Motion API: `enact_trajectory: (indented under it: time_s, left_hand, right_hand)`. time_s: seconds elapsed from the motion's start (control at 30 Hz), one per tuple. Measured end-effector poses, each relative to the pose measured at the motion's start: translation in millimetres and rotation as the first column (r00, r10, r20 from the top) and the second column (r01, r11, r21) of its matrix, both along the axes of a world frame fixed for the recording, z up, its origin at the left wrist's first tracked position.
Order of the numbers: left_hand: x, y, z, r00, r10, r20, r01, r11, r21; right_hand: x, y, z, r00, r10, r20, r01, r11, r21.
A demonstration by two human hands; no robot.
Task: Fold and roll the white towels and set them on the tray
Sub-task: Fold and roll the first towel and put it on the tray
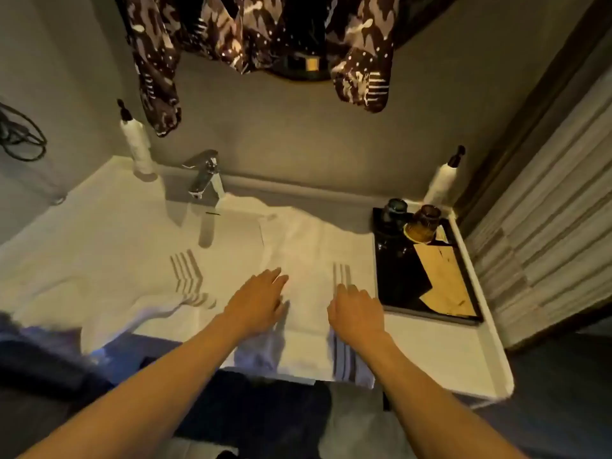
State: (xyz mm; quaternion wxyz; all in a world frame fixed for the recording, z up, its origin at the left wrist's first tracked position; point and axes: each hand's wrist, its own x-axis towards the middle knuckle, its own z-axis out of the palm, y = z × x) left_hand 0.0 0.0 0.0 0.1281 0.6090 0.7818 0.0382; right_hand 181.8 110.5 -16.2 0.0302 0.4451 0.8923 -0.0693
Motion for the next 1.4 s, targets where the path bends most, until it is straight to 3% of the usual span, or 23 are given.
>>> enact_trajectory:
  time_s: [0.07,0.17,0.27,0.37,0.47,0.57,0.67,0.77,0.87,1.0,1.1,1.17,1.27,1.33,1.4]
  left_hand:
    - [4.1,-10.9,-25.4,0.996,0.038,0.084,-0.030,0.995,-0.099]
    - [6.2,-27.0,-73.7,0.997,0.035,0.068,-0.019,0.973,-0.231]
    - [0.7,-41.0,-95.4,0.998,0.023,0.052,-0.008,0.963,-0.268]
    - [-7.6,-56.0,-107.3,0.998,0.010,0.058,0.005,0.968,-0.250]
    - [-17.8,-71.6,-104.3,0.971,0.203,0.124,-0.180,0.968,-0.174]
    - [-22.5,-83.3,-95.1,0.786,0.600,0.150,-0.601,0.798,-0.045]
    - [-15.7,-81.5,-85.3,0.563,0.747,0.354,-0.751,0.641,-0.157]
    - [-9.0,-67.8,-85.6,0.410,0.786,0.462,-0.753,0.578,-0.315]
    - [-7.6,-55.8,-89.2,0.354,0.782,0.513,-0.692,0.588,-0.419]
    - [-8.7,-60.2,-66.9,0.032,0.630,0.776,-0.727,0.548,-0.414]
    - [-1.9,-71.5,-59.1,-0.092,0.513,0.854,-0.687,0.588,-0.427]
    - [15.8,-79.1,-64.9,-0.076,0.604,0.793,-0.594,0.611,-0.522]
    - [36.4,-84.9,-83.0,0.013,0.743,0.669,-0.440,0.605,-0.663]
    - [33.8,-82.6,-89.8,0.126,0.779,0.614,-0.420,0.603,-0.678]
    - [23.2,-82.0,-91.9,0.156,0.778,0.608,-0.404,0.612,-0.679]
  right_hand:
    - [2.9,-5.8,-26.8,0.999,-0.023,0.038,0.025,0.998,-0.064]
    - [10.4,-19.1,-70.8,0.993,-0.027,0.117,0.042,0.991,-0.124]
    - [15.6,-26.4,-83.0,0.988,-0.042,0.147,0.058,0.993,-0.105]
    - [19.7,-27.8,-91.6,0.993,-0.058,0.106,0.068,0.993,-0.098]
    - [22.8,-23.8,-81.9,0.990,-0.141,-0.002,0.141,0.987,-0.081]
    - [34.7,-25.6,-71.7,0.851,-0.525,-0.034,0.515,0.844,-0.148]
    - [44.4,-25.7,-70.2,0.691,-0.723,0.018,0.691,0.653,-0.308]
    - [41.8,-20.3,-77.4,0.643,-0.766,0.025,0.695,0.569,-0.439]
    - [36.1,-20.0,-75.3,0.645,-0.761,-0.065,0.628,0.577,-0.522]
    - [42.9,-5.0,-51.9,0.500,-0.826,-0.259,0.558,0.536,-0.634]
    - [60.2,15.6,-43.6,0.487,-0.806,-0.336,0.562,0.584,-0.586]
    - [69.6,26.6,-43.8,0.511,-0.817,-0.267,0.592,0.560,-0.580]
    - [88.9,33.1,-56.0,0.573,-0.819,-0.028,0.635,0.466,-0.616]
    - [98.0,34.0,-61.2,0.649,-0.757,0.072,0.622,0.474,-0.623]
    - [101.2,35.8,-59.5,0.682,-0.722,0.116,0.609,0.473,-0.637]
